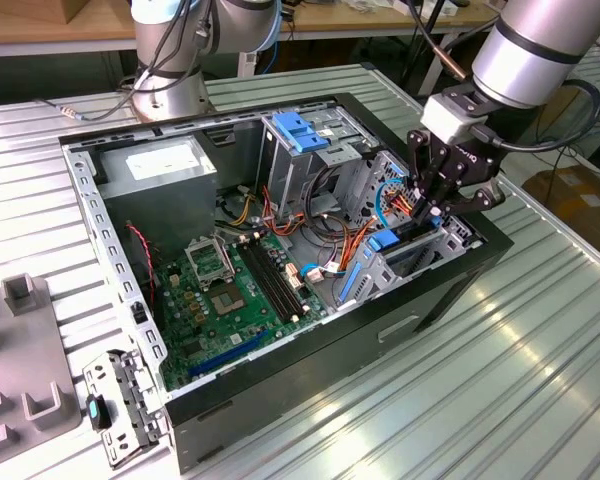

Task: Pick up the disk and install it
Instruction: 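Insert the first disk wire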

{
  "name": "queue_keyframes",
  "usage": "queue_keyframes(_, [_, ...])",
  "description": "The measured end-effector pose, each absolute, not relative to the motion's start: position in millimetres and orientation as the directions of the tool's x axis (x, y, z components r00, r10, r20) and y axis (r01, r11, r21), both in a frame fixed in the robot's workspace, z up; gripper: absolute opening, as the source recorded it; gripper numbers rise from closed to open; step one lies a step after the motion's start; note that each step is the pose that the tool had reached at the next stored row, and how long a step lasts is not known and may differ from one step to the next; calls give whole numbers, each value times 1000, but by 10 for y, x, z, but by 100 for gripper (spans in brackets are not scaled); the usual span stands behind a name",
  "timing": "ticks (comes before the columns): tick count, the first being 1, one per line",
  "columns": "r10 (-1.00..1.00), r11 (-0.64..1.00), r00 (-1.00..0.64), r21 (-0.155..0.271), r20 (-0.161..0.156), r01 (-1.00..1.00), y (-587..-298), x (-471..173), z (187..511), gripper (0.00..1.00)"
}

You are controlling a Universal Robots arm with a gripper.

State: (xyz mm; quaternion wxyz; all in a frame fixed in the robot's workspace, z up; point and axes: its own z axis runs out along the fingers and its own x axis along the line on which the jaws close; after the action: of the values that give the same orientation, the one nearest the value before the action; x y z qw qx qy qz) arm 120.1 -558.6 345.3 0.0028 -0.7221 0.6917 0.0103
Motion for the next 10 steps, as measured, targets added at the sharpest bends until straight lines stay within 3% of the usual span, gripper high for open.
queue_keyframes(10, [-999, -37, 36, 10, -20, -999, -5586, 1204, 3478, 16])
